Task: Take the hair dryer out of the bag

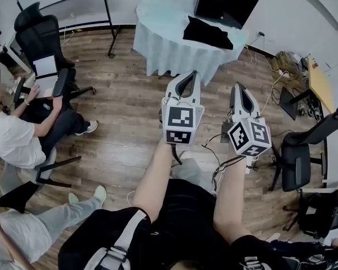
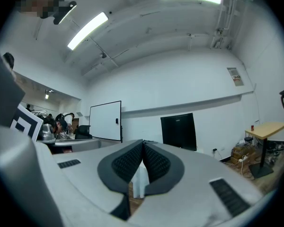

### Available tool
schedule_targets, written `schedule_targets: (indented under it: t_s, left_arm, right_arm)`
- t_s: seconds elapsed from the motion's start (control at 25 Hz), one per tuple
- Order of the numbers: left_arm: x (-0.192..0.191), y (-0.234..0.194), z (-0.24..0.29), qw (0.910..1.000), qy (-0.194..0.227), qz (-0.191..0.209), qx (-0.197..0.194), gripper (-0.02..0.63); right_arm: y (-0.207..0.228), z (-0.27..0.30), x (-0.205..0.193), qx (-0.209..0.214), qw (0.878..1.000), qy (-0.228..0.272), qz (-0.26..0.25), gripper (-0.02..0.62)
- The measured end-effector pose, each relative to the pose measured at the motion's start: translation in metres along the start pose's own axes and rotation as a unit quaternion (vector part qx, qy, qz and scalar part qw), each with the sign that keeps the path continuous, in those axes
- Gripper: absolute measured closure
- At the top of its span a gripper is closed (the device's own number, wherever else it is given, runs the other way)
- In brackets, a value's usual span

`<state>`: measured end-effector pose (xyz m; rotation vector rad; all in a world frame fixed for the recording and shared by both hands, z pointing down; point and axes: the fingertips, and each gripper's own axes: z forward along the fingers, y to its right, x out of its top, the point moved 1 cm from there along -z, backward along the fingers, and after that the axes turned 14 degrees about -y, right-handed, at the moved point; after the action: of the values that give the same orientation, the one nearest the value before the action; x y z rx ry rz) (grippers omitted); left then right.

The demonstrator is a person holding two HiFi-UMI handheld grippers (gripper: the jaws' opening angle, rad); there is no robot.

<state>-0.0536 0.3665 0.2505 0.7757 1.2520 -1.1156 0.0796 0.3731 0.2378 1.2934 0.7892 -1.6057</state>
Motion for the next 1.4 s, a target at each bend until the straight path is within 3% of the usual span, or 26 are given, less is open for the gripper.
schedule_targets:
  t_s: [0.28,0.6,0.92,1.16,1.4]
  left_arm:
    - [-0.007,-0.007,0.032,0.9999,-0.015,0.003,0.003,0.591]
    - [-0.022,-0.032,0.083,0.9992,-0.034,-0.015,0.013,0.591]
    - [-0.028,-0.043,0.157,0.9983,-0.05,-0.03,0.011,0.591]
    - [-0.037,-0.051,0.21,0.9964,-0.079,-0.022,0.022,0.591]
    - [-0.013,-0.043,0.256,0.9966,-0.079,0.013,0.018,0.591]
  right_arm:
    - [0.019,0.028,-0.006,0.003,1.0,-0.007,0.013,0.592]
    - [0.035,0.084,-0.003,0.036,0.999,-0.015,0.038,0.592]
    - [0.086,0.154,-0.01,0.038,0.996,-0.045,0.063,0.592]
    - [0.123,0.197,-0.013,0.044,0.994,-0.054,0.079,0.592]
    - [0.175,0.218,0.006,0.03,0.994,-0.026,0.103,0.592]
